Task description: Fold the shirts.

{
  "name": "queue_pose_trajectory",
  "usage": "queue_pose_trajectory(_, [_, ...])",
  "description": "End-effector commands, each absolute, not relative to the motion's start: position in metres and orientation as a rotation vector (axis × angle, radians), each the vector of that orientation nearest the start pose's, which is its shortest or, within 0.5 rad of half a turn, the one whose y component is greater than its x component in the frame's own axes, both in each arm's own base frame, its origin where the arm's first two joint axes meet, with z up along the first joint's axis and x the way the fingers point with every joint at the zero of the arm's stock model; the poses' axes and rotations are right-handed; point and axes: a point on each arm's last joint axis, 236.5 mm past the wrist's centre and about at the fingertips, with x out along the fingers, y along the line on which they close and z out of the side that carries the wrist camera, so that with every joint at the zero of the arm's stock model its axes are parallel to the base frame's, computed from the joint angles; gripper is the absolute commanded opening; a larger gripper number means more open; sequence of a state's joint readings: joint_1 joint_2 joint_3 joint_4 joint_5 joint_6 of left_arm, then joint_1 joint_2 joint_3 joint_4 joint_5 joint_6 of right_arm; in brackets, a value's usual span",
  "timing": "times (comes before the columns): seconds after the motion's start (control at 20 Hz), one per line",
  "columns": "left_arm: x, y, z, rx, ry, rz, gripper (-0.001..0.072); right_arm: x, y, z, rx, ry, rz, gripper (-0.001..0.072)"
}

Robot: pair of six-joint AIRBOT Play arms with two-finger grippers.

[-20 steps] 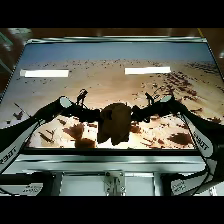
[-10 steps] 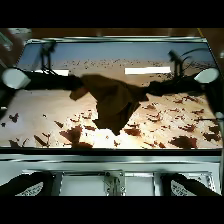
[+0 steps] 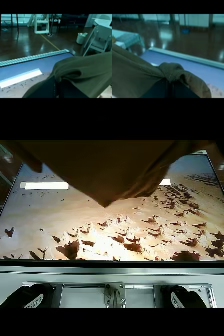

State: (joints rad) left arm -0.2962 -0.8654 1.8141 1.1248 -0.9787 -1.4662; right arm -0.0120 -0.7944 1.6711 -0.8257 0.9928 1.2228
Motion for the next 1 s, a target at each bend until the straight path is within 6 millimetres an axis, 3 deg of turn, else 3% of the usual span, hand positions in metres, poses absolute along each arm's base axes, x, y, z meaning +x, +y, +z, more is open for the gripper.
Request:
queue_pose_trajectory(0.0, [0.229, -0.16, 0.5, -0.098, 0.039, -0.667, 0.0042, 0.23, 0.122, 0.534, 0.099, -0.176, 0.557, 0.0067])
queue_pose_trajectory(0.15, [0.24, -0.149, 0.436, 0.013, 0.278, -0.607, 0.0042, 0.246, 0.115, 0.518, 0.062, -0.118, 0.518, 0.0067])
queue_pose_trajectory(0.2, [0.246, -0.143, 0.409, 0.045, 0.372, -0.578, 0.0042, 0.257, 0.112, 0.506, 0.04, -0.073, 0.499, 0.0067])
queue_pose_trajectory(0.3, [0.256, -0.141, 0.355, 0.074, 0.539, -0.557, 0.0042, 0.289, 0.105, 0.461, -0.011, 0.093, 0.468, 0.0067])
queue_pose_trajectory(0.5, [0.267, -0.146, 0.23, 0.073, 0.869, -0.554, 0.0042, 0.337, 0.113, 0.322, -0.026, 0.627, 0.559, 0.0067])
queue_pose_trajectory(0.6, [0.26, -0.145, 0.158, 0.066, 1.043, -0.541, 0.0042, 0.354, 0.121, 0.254, 0.017, 0.893, 0.608, 0.0068])
queue_pose_trajectory(0.7, [0.25, -0.149, 0.098, 0.023, 1.158, -0.542, 0.0042, 0.376, 0.136, 0.2, 0.056, 1.058, 0.64, 0.0067])
queue_pose_trajectory(0.8, [0.243, -0.16, 0.057, -0.06, 1.209, -0.555, 0.0042, 0.41, 0.163, 0.143, 0.092, 1.158, 0.659, 0.0067])
queue_pose_trajectory(0.95, [0.242, -0.171, 0.032, -0.165, 1.214, -0.552, 0.0042, 0.452, 0.201, 0.057, 0.147, 1.243, 0.642, 0.0068])
